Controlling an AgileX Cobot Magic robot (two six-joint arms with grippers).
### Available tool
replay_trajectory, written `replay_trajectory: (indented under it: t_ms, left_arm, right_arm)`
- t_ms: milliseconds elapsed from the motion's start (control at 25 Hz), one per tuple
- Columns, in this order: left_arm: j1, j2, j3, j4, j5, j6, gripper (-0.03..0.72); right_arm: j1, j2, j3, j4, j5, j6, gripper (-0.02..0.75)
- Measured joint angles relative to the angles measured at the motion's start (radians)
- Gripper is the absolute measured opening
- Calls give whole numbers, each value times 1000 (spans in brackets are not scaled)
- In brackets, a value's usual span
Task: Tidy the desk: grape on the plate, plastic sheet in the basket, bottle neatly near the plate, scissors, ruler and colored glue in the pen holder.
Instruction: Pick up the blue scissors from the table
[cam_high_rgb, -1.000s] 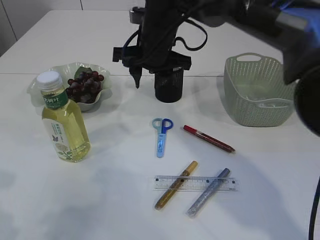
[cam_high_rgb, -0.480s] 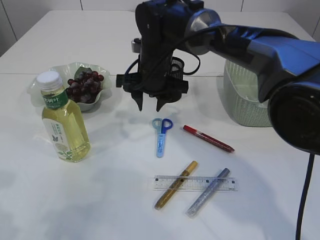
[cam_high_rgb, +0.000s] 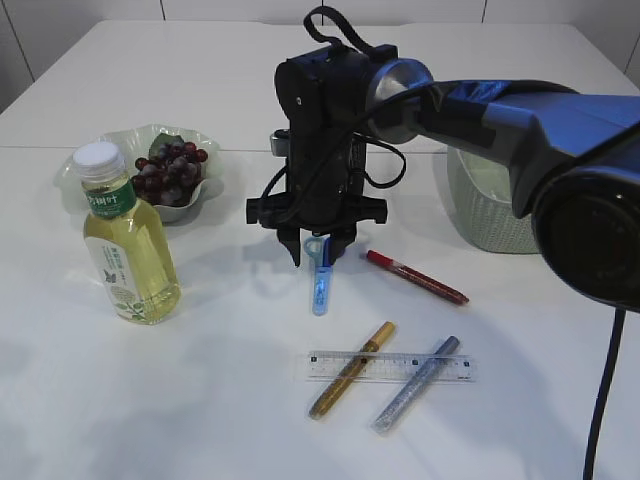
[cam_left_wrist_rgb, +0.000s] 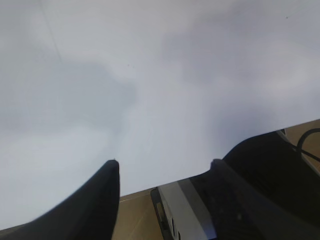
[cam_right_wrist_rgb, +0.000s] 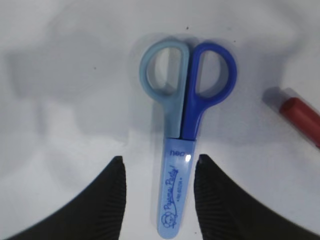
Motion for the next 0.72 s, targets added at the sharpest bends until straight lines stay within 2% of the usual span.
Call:
replay_trajectory:
  t_ms: [720]
  left_arm:
    - [0, 0, 0, 0, 0, 0, 415]
  right_arm:
    - [-7, 9, 2, -45, -3, 0, 365]
